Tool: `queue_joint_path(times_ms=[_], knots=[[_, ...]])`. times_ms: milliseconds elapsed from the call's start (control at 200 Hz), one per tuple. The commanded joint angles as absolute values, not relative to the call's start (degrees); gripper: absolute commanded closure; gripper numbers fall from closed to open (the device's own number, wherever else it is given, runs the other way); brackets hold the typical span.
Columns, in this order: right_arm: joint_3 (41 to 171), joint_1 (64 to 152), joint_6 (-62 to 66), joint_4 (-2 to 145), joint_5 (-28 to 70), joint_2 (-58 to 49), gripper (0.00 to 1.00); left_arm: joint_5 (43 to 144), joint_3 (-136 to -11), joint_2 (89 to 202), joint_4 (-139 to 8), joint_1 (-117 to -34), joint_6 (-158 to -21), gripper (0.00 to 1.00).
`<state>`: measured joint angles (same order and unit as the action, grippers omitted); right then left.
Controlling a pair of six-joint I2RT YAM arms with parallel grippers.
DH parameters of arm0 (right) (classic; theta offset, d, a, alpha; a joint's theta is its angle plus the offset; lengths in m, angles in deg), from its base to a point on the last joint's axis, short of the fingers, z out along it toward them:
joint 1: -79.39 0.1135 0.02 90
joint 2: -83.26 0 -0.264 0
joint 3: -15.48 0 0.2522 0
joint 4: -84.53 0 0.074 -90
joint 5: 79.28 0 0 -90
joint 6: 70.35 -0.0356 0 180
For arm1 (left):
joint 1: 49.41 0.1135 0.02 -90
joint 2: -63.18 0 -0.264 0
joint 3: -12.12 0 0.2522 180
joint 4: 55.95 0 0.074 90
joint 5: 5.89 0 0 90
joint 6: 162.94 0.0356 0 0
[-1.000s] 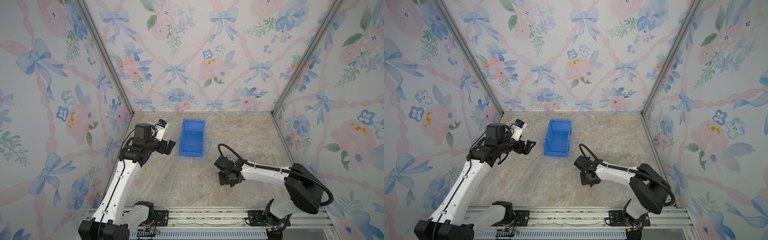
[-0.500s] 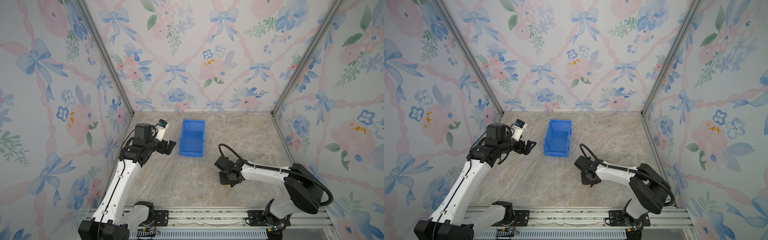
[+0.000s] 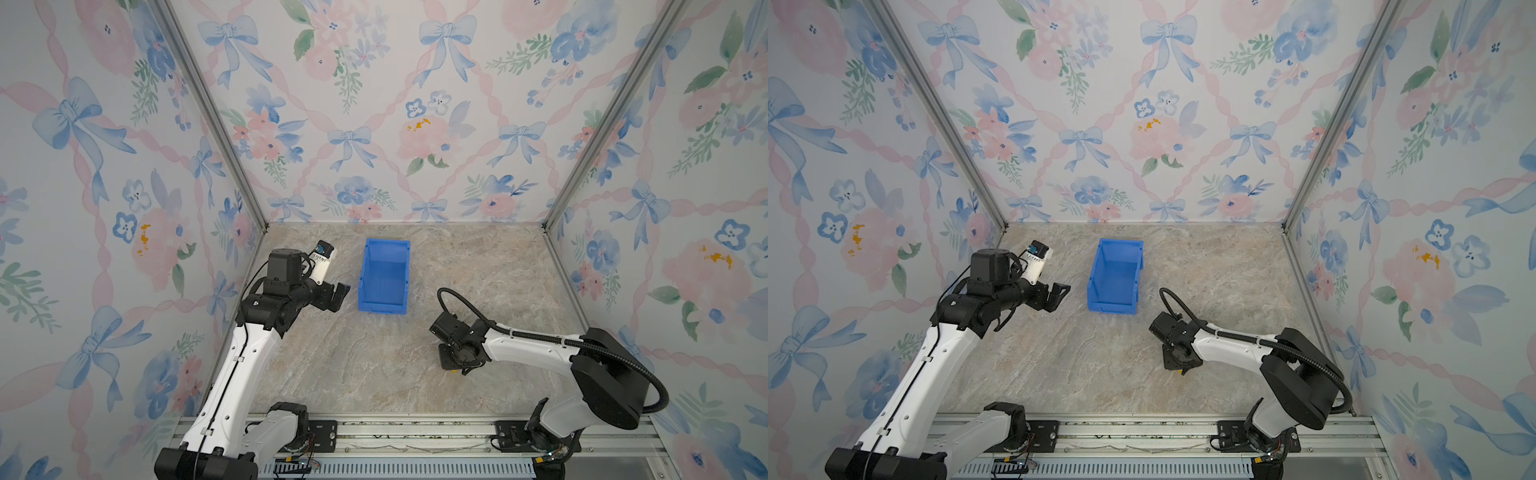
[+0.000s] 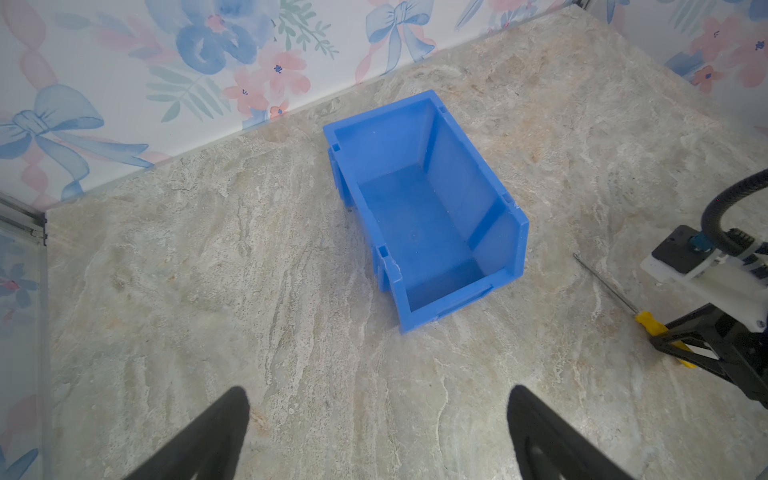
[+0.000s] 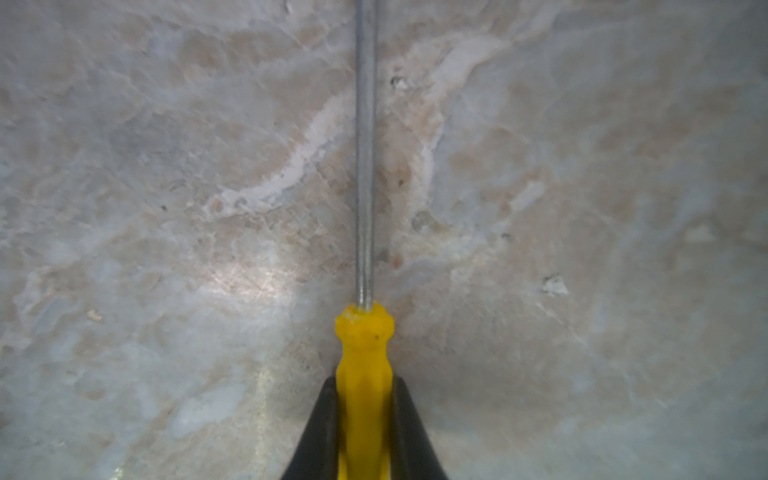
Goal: Put the screwdriver in the bin
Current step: 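Lift the screwdriver with the right gripper and carry it over the blue bin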
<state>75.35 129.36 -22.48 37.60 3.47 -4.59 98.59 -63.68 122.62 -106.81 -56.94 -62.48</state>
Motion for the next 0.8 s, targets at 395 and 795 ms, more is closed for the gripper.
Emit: queue_joint_path(times_ms=[395, 795], knots=[[93.23, 128.43, -16.59, 22.75, 3.69, 0.46, 0.86, 96.95, -63.22, 119.38, -107.94, -57.41, -61.04, 0.02], [125.7, 128.34, -11.86, 20.44, 6.55, -18.52, 0.85, 96.96, -62.46, 116.01, -107.94, -56.34, -61.35, 0.02]])
